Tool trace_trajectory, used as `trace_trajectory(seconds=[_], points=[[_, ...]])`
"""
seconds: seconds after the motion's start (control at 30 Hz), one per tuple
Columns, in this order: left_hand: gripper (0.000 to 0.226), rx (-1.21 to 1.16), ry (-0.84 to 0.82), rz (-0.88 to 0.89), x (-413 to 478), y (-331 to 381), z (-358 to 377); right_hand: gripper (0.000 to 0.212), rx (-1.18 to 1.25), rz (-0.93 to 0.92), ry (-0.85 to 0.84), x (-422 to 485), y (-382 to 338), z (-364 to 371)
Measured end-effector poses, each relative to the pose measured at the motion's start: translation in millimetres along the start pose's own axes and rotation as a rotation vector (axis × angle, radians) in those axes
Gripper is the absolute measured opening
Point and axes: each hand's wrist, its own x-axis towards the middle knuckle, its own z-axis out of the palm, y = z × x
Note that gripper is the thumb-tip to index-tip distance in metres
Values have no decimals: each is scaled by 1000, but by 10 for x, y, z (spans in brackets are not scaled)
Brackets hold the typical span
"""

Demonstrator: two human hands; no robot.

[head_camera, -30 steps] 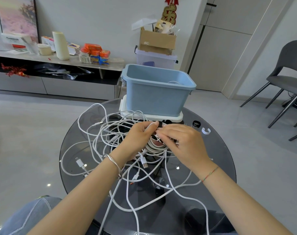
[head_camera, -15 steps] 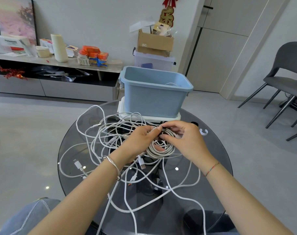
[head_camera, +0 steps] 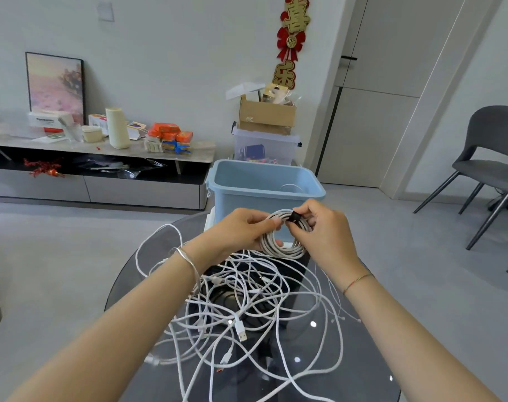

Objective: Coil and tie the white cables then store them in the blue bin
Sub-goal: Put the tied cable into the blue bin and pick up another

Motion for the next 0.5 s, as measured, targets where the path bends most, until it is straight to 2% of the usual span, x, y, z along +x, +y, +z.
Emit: trace_trajectory(seconds=[0.1,0.23,0.3,0.4,0.5], points=[[27,36,12,38,177,218,-76,17,-114,-62,2,295,-17,-58],[29,153,8,76,478,503,-208,25,-200,-53,-24,700,-5,-87],[33,182,-10,64,642,604,-321,28,-61,44,-93,913,53,-87],[24,180,-50,35,849,675,-468,31,339,227,-198,1172,112,-72],[14,147,-38,44,1089,700,-599,25,471,370,-317,1437,180,-98]])
